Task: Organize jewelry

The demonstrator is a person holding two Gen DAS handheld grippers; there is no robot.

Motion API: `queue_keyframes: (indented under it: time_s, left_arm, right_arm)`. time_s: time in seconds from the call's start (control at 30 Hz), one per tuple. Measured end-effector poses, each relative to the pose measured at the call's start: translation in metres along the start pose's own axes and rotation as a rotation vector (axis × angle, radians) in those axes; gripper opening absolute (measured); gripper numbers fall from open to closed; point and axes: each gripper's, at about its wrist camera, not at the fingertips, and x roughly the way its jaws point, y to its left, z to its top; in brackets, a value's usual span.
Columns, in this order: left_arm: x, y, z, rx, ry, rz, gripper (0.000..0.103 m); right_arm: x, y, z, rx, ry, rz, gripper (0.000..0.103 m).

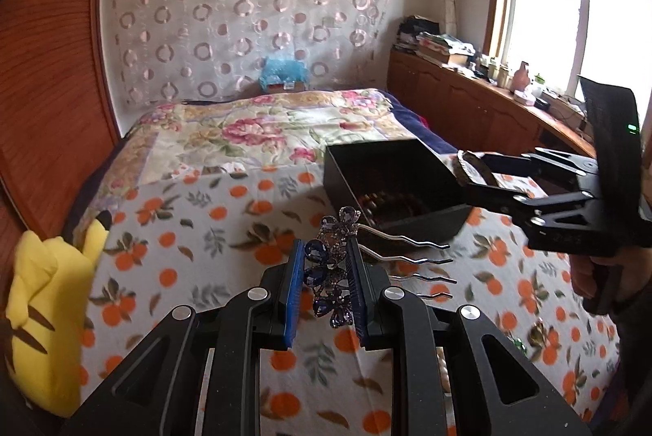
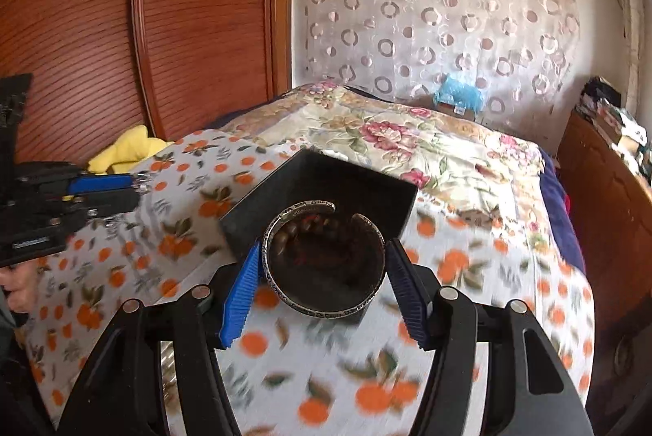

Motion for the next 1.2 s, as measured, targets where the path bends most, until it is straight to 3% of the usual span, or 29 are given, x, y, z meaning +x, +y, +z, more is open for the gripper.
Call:
queue_keyframes:
  time_s: [0.27,0.57,1.2]
  left_arm:
    - [0.012,0.019,0.02,-0.031,0.004,0.011,0.019]
    - [0.029,0.023,0.036,-0.029,0.025,0.005,0.019]
    - [0.057,0.0,0.055,0.023,0.049,-0.035,0.019]
  right_arm:
    - [0.058,-0.01,0.027,-0.084,0.062,-0.017,0.064]
    - [0.092,-0.019,0.034,-0.089,0.109,-0.027,0.064]
    - [0.054,-0.056,0.036,0.001,0.038,0.001,0.064]
